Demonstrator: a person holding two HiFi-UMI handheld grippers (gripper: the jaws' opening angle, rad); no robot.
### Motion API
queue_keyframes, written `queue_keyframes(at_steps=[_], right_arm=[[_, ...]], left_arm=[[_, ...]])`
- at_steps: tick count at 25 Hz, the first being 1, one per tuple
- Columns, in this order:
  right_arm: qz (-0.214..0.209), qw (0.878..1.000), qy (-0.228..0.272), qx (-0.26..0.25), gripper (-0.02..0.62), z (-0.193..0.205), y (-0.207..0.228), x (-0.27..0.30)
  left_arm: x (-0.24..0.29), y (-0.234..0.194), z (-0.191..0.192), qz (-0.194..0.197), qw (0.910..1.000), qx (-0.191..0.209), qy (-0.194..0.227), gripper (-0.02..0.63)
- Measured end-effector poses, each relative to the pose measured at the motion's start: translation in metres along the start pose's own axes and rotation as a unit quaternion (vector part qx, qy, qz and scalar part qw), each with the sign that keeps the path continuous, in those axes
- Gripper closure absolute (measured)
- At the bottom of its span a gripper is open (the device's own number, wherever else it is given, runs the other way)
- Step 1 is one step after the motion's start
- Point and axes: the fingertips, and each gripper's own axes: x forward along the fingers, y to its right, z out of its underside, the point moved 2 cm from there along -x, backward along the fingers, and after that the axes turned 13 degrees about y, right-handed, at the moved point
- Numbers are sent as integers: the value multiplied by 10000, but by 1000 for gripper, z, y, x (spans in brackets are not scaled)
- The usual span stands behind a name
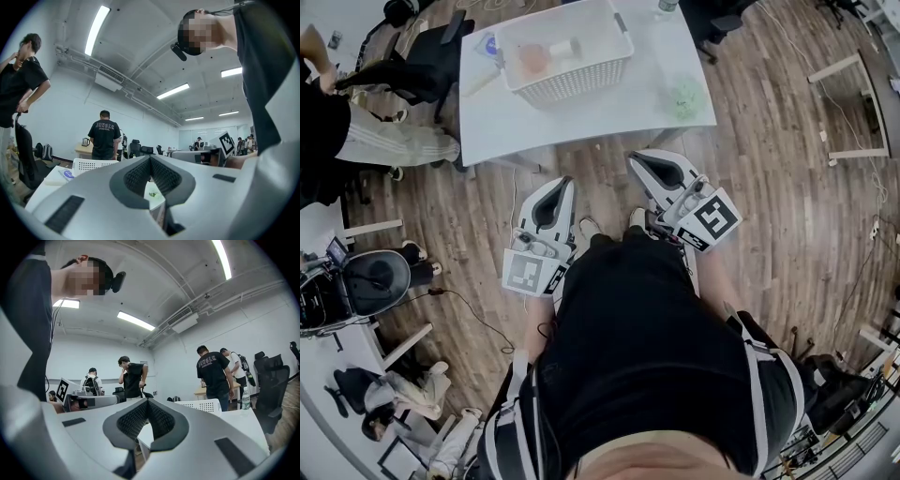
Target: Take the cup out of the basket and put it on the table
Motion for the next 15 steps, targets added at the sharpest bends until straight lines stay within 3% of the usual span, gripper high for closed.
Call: queue_keyframes(at_steps=[15], right_arm=[[300,9991,-126,-267,577,14,-44,35]], left_arm=[[-45,-30,-1,325,9989,196,-275,586]])
